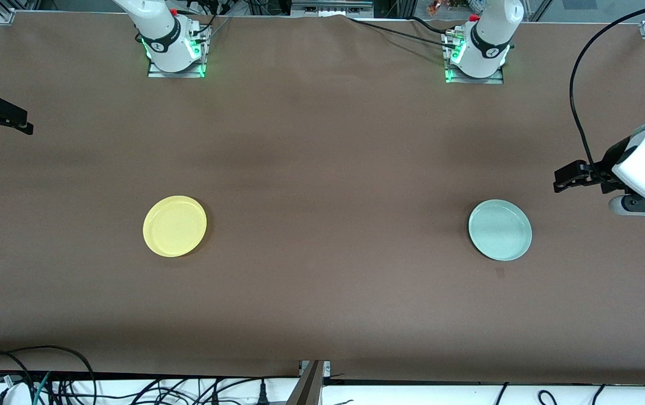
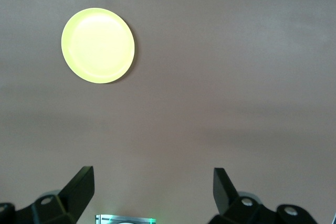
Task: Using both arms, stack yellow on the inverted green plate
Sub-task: 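Move the left gripper toward the rim of the pale green plate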
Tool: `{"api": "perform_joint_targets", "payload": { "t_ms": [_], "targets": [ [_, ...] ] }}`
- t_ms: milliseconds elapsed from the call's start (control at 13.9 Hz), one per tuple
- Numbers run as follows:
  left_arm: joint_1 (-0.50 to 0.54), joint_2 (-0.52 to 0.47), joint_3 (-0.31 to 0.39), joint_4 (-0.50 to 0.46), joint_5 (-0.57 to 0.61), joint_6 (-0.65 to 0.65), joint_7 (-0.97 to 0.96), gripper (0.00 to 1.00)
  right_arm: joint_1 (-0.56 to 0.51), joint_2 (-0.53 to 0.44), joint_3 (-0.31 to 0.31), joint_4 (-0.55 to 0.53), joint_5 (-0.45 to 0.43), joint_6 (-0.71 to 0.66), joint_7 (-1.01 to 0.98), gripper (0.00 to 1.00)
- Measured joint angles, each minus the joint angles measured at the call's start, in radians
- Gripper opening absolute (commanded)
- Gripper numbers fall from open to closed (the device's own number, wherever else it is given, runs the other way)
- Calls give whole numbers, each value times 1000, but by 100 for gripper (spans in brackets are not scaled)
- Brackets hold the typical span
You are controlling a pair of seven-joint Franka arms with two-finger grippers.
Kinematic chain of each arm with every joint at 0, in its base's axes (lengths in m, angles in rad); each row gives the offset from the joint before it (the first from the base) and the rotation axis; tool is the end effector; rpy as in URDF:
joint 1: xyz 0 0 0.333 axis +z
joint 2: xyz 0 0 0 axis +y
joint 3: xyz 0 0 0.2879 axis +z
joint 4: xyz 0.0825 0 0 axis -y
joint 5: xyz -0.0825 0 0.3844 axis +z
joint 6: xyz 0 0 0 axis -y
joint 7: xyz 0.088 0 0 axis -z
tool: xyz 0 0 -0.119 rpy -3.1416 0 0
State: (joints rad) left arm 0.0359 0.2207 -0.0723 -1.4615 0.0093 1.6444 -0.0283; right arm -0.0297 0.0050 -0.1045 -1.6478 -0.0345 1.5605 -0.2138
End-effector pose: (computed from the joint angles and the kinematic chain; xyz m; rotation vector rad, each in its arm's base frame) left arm 0.6178 -0.0175 0.5132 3.1356 -0.0118 -0.0587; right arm 0.5450 -0.0776 0.5447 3.1169 0.1260 -0.1513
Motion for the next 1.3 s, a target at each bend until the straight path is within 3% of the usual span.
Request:
{"api": "perform_joint_targets", "payload": {
  "t_ms": [504, 936, 1297],
  "targets": [
    [12, 57, 10, 0, 0, 0, 0, 100, 0, 0, 0, 1, 0, -3, 0, 100],
    [112, 144, 20, -23, 0, 22, 26, 100, 0, 0, 0, 1, 0, -10, 0, 100],
    [152, 174, 20, -276, -10, 274, 49, 100, 0, -2, 2, 2, 0, -30, 0, 100]
  ]
}}
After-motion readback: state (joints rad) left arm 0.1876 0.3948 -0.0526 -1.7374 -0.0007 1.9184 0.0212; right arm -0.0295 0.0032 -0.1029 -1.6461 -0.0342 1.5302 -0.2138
